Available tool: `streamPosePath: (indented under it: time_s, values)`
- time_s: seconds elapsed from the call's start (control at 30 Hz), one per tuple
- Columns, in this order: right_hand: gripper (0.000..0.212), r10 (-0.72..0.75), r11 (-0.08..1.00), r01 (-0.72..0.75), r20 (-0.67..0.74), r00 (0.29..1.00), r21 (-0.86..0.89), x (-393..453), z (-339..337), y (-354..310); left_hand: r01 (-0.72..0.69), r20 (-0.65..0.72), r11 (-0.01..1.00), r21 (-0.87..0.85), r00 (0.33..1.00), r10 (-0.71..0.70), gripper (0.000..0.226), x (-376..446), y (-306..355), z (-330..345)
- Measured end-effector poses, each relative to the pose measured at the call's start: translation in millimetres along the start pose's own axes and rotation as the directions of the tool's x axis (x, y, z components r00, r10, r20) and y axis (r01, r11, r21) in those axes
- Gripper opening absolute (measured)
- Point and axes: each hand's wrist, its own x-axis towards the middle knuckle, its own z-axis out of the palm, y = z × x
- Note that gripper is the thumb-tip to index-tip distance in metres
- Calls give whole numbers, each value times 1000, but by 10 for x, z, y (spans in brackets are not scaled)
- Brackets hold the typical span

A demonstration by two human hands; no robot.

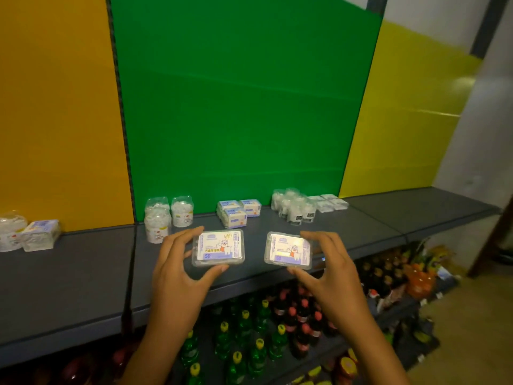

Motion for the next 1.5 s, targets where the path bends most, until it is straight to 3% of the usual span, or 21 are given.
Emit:
streamPosePath:
  time_s: [0.53, 0.8, 1.03, 1.27, 1.5]
  values:
    - [56, 70, 989, -78, -67, 995, -124, 314, -678, 1136, 7, 116, 995, -100, 993, 5, 61, 356, 102, 1470]
    - [58, 86, 983, -92, -46, 995, -160, 1077, -698, 1986, -46, 63, 996, -75, 997, 50, 55, 970, -146, 2382]
    - [59, 135, 979, -140, -41, 990, -152, 1346, -761, 2713, -36, 96, 994, -105, 994, 46, 53, 1274, -311, 3112]
    - [63, 145, 984, -152, -79, 986, -94, 1617, -905, 3359, -57, 110, 998, -13, 992, 58, 49, 1438, -340, 3754]
    - [64, 89, 996, -90, 14, 996, 7, 2084, -896, 4116, -3, 43, 993, 116, 999, -2, 48, 1478, -332, 4404]
